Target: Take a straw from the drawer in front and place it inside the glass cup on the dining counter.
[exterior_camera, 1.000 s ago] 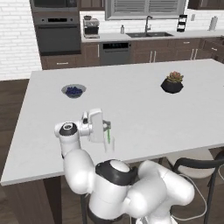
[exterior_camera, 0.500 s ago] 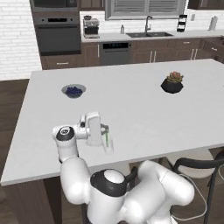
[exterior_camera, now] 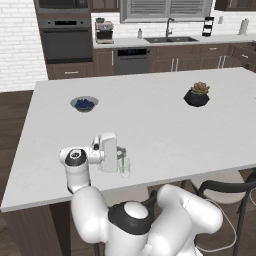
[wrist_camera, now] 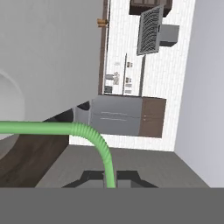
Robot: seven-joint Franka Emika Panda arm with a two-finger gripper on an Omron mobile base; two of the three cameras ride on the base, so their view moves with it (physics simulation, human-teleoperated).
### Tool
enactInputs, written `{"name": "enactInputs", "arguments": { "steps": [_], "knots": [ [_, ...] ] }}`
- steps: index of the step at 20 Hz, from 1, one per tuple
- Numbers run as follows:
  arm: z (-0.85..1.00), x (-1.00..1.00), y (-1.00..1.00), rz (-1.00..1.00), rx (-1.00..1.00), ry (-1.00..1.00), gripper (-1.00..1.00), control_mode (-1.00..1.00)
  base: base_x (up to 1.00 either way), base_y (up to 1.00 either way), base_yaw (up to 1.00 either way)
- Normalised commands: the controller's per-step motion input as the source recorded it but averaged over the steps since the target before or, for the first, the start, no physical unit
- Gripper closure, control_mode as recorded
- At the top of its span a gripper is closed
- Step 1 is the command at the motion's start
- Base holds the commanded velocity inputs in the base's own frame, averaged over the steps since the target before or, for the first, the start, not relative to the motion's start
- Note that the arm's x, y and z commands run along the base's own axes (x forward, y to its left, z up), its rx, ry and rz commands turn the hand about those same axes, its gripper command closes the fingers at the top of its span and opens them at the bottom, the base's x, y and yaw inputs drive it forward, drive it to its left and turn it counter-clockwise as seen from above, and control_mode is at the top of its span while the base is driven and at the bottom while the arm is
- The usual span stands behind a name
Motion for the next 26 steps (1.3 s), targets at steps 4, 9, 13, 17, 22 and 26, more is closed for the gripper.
{"name": "enactInputs", "arguments": {
  "steps": [4, 9, 13, 17, 22, 26],
  "knots": [
    [-0.12, 0.04, -0.03, 0.0, 0.03, 0.0, 1.0, -1.0, 0.0, 0.0, 0.0],
    [-0.07, 0.02, 0.0, 0.01, 0.03, 0.0, -1.0, -1.0, 0.0, 0.0, 0.0],
    [0.0, 0.07, -0.03, 0.0, 0.04, 0.0, -1.0, -1.0, 0.0, 0.0, 0.0],
    [0.01, 0.02, -0.12, 0.0, 0.06, 0.0, -1.0, -1.0, 0.0, 0.0, 0.0],
    [0.1, 0.0, -0.07, 0.0, 0.1, 0.0, -1.0, -1.0, 0.0, 0.0, 0.0],
    [0.03, 0.0, 0.0, 0.03, 0.16, 0.0, -1.0, -1.0, 0.0, 0.0, 0.0]
  ]
}}
